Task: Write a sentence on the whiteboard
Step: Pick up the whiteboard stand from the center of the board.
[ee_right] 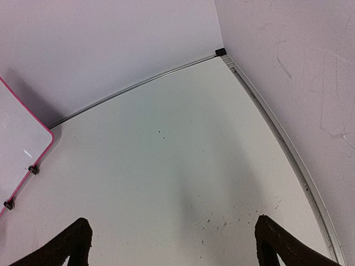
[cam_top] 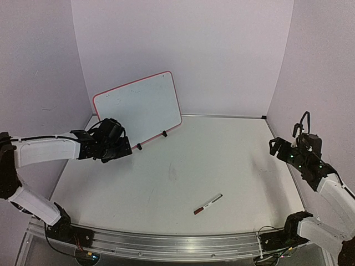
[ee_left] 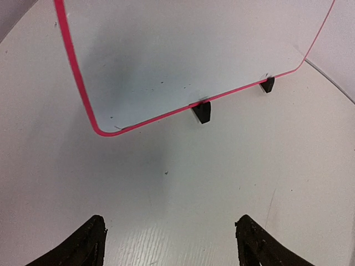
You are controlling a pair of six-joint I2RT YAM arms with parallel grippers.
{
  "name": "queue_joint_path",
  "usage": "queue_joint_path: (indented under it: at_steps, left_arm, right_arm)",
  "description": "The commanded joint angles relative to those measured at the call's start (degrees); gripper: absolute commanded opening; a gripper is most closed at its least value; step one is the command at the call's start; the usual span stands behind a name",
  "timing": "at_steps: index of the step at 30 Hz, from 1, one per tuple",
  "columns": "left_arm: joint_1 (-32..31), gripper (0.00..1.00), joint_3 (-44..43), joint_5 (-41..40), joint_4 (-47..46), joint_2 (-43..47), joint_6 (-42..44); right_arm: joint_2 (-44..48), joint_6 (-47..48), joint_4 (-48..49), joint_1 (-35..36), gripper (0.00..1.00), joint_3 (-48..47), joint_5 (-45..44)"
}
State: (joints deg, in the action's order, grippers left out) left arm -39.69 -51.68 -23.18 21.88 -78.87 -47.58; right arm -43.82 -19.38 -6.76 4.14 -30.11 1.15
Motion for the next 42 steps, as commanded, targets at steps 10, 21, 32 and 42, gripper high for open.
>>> queue_joint_path:
  at_steps: [10, 21, 32, 42]
  left_arm:
    - [0.0, 0.64, -19.43, -2.91, -7.95, -27.17, -3.76]
    - [2.49, 0.48, -27.17, -6.09, -6.36, -37.93, -4.5]
    - [3.67, 0.45, -29.5, -6.66, -7.86, -42.67, -3.23]
    - [4.46, 0.39, -31.08, -8.51, -7.7, -44.69, -0.16]
  right_arm:
    - [0.74, -0.08, 0.35, -0.25, 0.98, 0.06, 0.23]
    - [1.14, -0.2, 0.35, -0.2, 0.98, 1.13, 1.77]
    - [0.86, -0.83, 0.35, -0.25, 0.98, 1.39, 2.16]
    - [0.14, -0.84, 0.35, -0.24, 0.98, 1.58, 2.57]
